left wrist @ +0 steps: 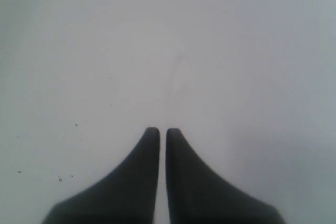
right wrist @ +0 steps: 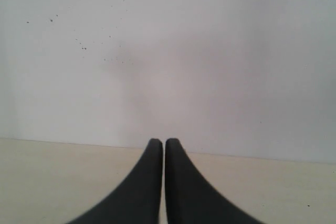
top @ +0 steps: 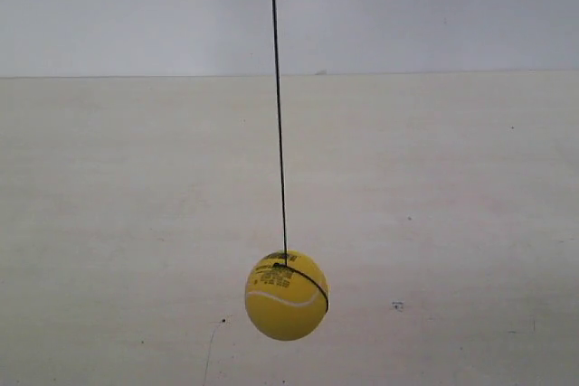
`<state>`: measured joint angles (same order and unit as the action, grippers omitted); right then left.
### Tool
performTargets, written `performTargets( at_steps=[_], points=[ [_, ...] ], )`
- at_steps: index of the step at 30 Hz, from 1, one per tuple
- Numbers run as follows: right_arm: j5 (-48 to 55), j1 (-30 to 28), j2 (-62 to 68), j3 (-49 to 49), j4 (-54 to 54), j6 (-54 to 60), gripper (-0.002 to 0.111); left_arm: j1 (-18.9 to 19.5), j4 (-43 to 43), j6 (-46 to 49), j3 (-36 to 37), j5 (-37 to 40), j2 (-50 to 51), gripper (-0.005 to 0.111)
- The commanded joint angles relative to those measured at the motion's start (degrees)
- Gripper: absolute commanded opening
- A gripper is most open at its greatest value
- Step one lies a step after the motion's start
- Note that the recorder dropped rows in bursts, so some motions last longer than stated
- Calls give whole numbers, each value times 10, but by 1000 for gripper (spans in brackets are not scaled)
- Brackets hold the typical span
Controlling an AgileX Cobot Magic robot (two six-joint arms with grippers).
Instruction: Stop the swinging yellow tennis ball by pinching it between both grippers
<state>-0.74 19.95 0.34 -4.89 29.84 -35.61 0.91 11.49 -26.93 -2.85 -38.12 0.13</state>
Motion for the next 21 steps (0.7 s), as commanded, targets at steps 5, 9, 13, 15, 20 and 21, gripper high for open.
performTargets(
  at_steps=[5, 9, 13, 15, 20, 21],
  points=[
    [0, 0, -3, 2, 2, 0, 0, 2, 3, -5, 5, 84, -1, 5],
    [0, 0, -3, 2, 2, 1, 0, 2, 3, -5, 12, 95, -1, 5],
    [0, 0, -3, 2, 2, 0, 0, 2, 3, -5, 28, 121, -1, 5],
    [0, 0, -3, 2, 2, 0, 0, 2, -1, -5, 28, 151, -1, 5],
    [-6, 0, -3, 2, 2, 0, 0, 2, -1, -5, 28, 297, -1, 5],
    [-7, 0, -3, 2, 2, 0, 0, 2, -1, -5, 28, 321, -1, 5]
  ],
)
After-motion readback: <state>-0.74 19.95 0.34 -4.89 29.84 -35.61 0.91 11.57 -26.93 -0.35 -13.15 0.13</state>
